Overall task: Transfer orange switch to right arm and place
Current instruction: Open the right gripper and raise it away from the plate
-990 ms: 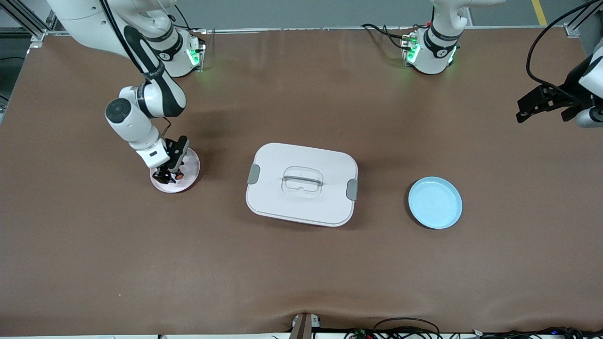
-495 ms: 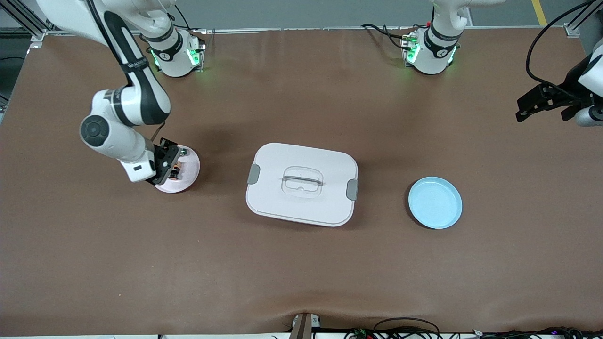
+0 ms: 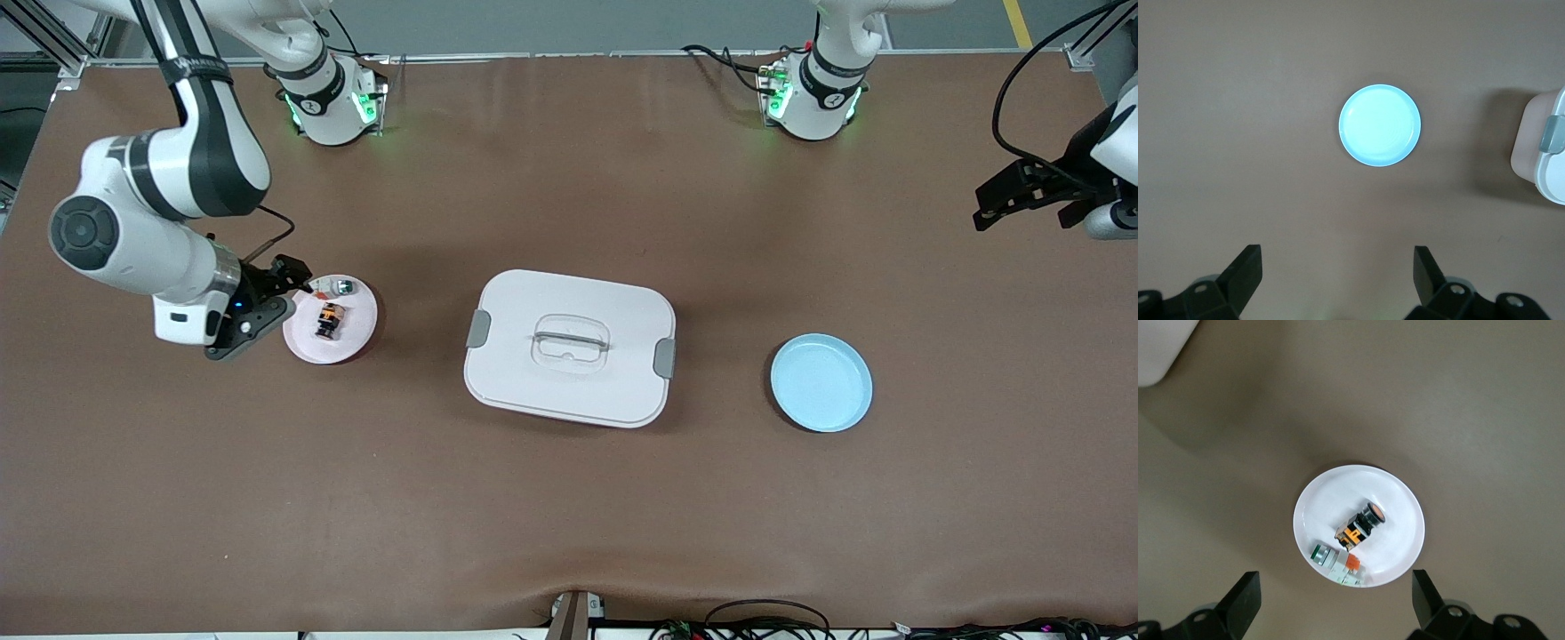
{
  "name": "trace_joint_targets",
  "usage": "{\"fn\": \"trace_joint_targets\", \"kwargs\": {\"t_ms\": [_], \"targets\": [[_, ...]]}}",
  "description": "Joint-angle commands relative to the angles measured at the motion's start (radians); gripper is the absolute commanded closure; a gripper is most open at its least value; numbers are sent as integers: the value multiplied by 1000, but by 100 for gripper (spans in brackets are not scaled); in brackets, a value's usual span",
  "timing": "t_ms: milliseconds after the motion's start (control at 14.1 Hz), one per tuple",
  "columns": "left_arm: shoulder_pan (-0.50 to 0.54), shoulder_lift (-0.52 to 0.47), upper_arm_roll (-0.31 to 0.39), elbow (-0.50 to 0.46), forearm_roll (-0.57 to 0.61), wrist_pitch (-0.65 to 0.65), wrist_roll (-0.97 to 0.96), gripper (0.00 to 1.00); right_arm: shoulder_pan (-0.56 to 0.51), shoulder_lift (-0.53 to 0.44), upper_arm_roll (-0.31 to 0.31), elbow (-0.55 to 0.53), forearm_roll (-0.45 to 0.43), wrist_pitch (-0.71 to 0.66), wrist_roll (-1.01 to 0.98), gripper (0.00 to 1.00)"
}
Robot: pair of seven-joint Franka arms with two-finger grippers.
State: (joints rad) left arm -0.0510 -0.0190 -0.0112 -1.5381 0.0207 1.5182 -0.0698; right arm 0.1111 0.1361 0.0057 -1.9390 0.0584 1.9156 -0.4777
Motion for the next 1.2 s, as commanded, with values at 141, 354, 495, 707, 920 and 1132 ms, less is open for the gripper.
{"fn": "trace_joint_targets", "kwargs": {"t_ms": [141, 354, 495, 707, 920, 1132], "targets": [[0, -24, -3, -8, 1, -3, 10, 0, -5, -62, 5, 75, -28, -89, 304, 0], [3, -24, -3, -11, -1, -9, 11, 0, -13, -96, -1, 115, -32, -143, 369, 0], [3, -27, -3, -13, -5, -18, 13, 0, -43, -87, -9, 257, -29, -286, 438, 0], [-4, -25, -9, -16, -12, -27, 11, 0, -91, -58, -9, 441, -14, -420, 426, 0], [-4, -22, -55, -16, -4, -27, 11, 0, -108, -64, -10, 494, -23, -455, 424, 0], [2, -27, -73, -20, 1, -26, 11, 0, -91, -64, -3, 493, -40, -469, 439, 0]]}}
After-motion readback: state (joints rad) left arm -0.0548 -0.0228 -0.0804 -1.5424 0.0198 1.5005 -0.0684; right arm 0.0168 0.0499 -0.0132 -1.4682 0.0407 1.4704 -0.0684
